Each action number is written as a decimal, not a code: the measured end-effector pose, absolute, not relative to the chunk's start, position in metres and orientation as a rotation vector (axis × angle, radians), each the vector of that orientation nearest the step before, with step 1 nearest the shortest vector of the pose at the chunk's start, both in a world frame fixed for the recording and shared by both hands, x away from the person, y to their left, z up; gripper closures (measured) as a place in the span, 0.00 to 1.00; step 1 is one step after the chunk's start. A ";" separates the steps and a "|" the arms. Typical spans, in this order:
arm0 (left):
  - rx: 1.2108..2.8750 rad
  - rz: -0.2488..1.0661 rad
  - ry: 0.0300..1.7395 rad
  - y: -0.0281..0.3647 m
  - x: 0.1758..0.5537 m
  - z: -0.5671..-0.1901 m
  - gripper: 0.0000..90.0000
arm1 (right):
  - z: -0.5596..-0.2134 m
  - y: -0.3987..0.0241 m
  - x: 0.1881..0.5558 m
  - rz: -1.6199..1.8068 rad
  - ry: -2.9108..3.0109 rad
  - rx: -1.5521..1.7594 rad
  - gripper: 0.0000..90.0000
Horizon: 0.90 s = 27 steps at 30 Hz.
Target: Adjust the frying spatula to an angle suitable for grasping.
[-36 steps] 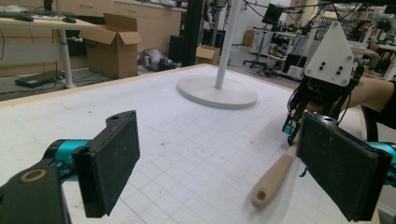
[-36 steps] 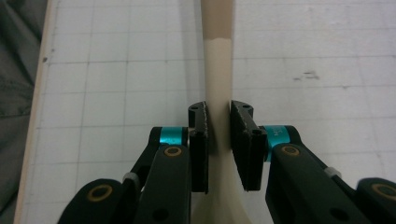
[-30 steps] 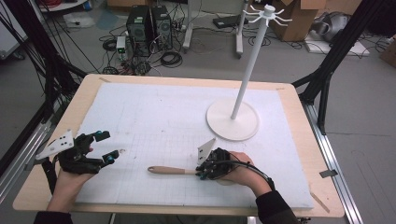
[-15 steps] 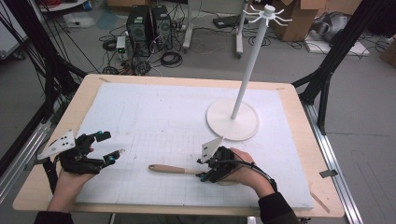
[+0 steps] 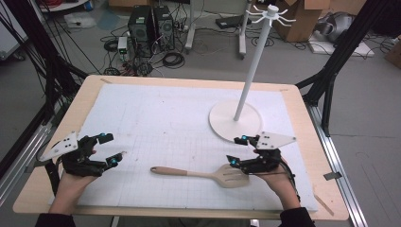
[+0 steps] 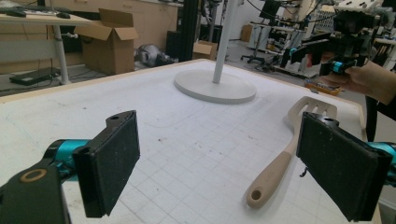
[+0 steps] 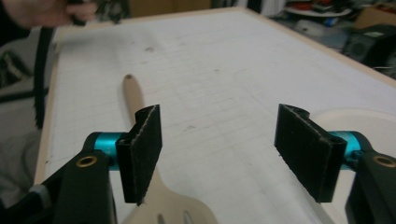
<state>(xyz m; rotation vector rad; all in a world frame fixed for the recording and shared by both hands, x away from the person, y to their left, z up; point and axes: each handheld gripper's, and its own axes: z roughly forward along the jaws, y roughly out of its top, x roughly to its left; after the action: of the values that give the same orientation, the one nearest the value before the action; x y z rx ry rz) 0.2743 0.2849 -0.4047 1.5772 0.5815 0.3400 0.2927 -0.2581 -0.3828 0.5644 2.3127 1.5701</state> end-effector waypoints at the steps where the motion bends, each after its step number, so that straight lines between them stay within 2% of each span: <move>1: 1.579 0.341 0.580 0.285 0.274 -0.405 0.15 | -0.383 -0.258 0.293 1.570 2.313 0.564 0.34; 4: 1.583 0.338 0.575 0.284 0.275 -0.406 0.15 | -0.390 -0.284 0.288 1.617 2.232 0.667 0.32; 12: 1.599 0.343 0.568 0.280 0.275 -0.407 0.15 | -0.402 -0.313 0.287 1.613 2.088 0.840 0.24; 27: 1.605 0.343 0.558 0.276 0.278 -0.407 0.15 | -0.406 -0.326 0.287 1.630 2.022 0.914 0.21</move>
<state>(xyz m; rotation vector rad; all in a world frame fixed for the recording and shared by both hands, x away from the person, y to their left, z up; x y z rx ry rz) 0.2779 0.2760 -0.4073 1.6049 0.5575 0.3426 0.2870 -0.3263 -0.4063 0.9138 2.0220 1.6298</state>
